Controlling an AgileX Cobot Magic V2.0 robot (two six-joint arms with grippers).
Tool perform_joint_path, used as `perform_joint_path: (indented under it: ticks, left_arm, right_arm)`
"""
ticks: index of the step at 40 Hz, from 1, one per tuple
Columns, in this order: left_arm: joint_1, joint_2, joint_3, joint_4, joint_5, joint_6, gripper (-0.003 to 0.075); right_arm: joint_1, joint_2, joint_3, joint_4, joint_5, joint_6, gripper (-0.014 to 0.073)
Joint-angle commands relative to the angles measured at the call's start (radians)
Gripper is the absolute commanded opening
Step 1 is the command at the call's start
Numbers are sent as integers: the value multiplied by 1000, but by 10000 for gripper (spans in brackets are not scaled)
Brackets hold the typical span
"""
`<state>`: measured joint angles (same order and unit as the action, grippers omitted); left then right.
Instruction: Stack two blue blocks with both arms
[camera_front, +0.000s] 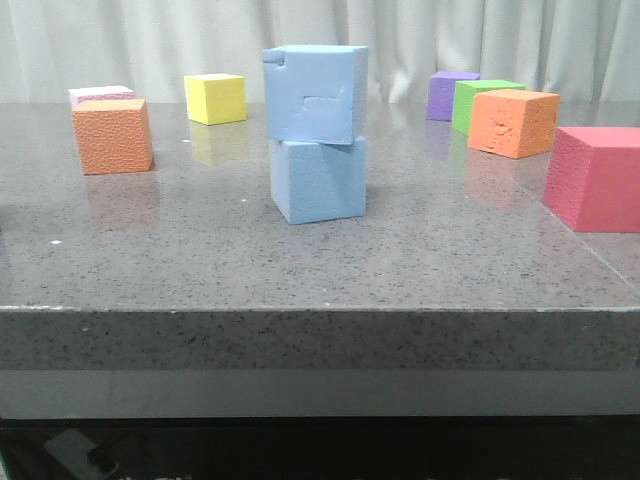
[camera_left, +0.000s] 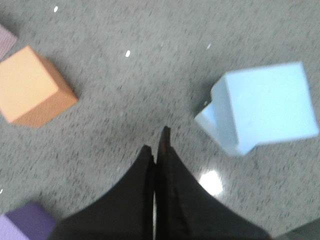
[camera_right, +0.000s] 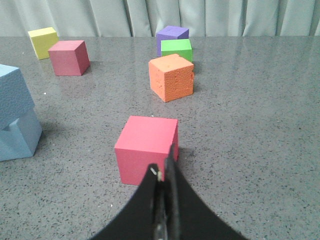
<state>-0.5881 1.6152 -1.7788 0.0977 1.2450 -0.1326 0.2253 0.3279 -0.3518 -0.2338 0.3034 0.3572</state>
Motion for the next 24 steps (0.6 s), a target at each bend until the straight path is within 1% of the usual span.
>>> perform_joint_path:
  ticks: [1, 10, 13, 24]
  left_arm:
    - [-1, -121, 70, 15, -102, 3, -18]
    - [-1, -345, 383, 17, -338, 3, -18]
    - [-1, -445, 513, 22, -435, 3, -18]
    - [-1, -789, 898, 39, -743, 3, -18]
  right_arm:
    - [-4, 7, -26, -21, -83, -9, -67]
    - [-4, 7, -26, -21, -83, -9, -67]
    - [-4, 7, -26, -21, -83, -9, -67]
    - [-4, 7, -26, -21, -83, -9, -67]
